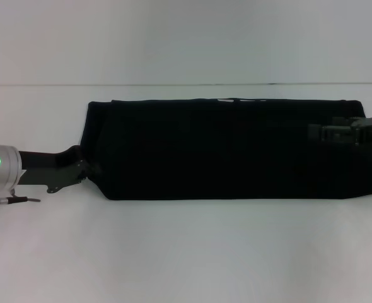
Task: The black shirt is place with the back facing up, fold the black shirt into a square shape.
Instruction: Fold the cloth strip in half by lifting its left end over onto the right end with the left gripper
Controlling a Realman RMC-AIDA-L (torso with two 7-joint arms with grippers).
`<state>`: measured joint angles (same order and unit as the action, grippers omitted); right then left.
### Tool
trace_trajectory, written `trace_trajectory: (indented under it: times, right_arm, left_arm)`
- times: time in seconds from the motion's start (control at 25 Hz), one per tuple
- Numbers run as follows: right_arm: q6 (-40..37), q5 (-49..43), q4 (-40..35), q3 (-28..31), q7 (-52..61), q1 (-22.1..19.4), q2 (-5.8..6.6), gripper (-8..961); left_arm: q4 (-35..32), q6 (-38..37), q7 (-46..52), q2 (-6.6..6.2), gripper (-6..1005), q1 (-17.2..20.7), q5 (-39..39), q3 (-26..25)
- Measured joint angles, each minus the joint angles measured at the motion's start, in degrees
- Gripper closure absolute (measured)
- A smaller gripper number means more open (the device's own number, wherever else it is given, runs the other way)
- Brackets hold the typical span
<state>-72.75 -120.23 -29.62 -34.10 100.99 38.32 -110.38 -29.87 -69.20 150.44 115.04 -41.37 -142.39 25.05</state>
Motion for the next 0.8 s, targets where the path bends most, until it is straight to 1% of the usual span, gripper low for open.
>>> trace_trajectory:
  times: [0.12, 0.24, 0.44, 0.56, 0.6, 0.64, 0.8]
  right_arm:
    - [0.14, 0.02, 0.00, 0.00, 0.00, 0.00, -0.08, 23]
    - [0.26, 0.10, 0.00, 0.00, 0.00, 0.00, -0.21, 23]
    - [0.30, 0.17, 0.00, 0.65, 0.29, 0.28, -0.97, 23]
    - [0.32, 0.18, 0.00, 1.39, 0.81, 0.47, -1.36, 24]
    - [0.35, 0.18, -0.01, 1.70, 1.07, 0.51, -1.42, 24]
    - [0.35, 0.18, -0.02, 1.94, 1.34, 0.57, -1.51, 24]
    - [0.29, 0.21, -0.09, 2.84, 2.46, 0.84, -1.73, 24]
  left_arm:
    - [-0.33, 0.00, -1.32, 0.00, 967, 0.29, 0.00, -0.07]
    - [-0.81, -0.43, -4.73, 0.00, 960, 0.84, 0.03, -0.37]
    - [-2.08, -2.49, -11.01, 0.00, 948, 2.82, 0.37, -1.71]
    - [-4.01, -3.56, -13.34, 0.01, 940, 4.52, 0.21, -2.20]
    - [-4.01, -3.56, -13.34, 0.01, 938, 4.52, 0.21, -2.20]
    - [-6.08, -3.93, -14.45, 0.00, 935, 6.31, 0.21, -2.25]
    - [-8.60, -5.03, -15.39, -0.05, 926, 8.25, 0.13, -2.87]
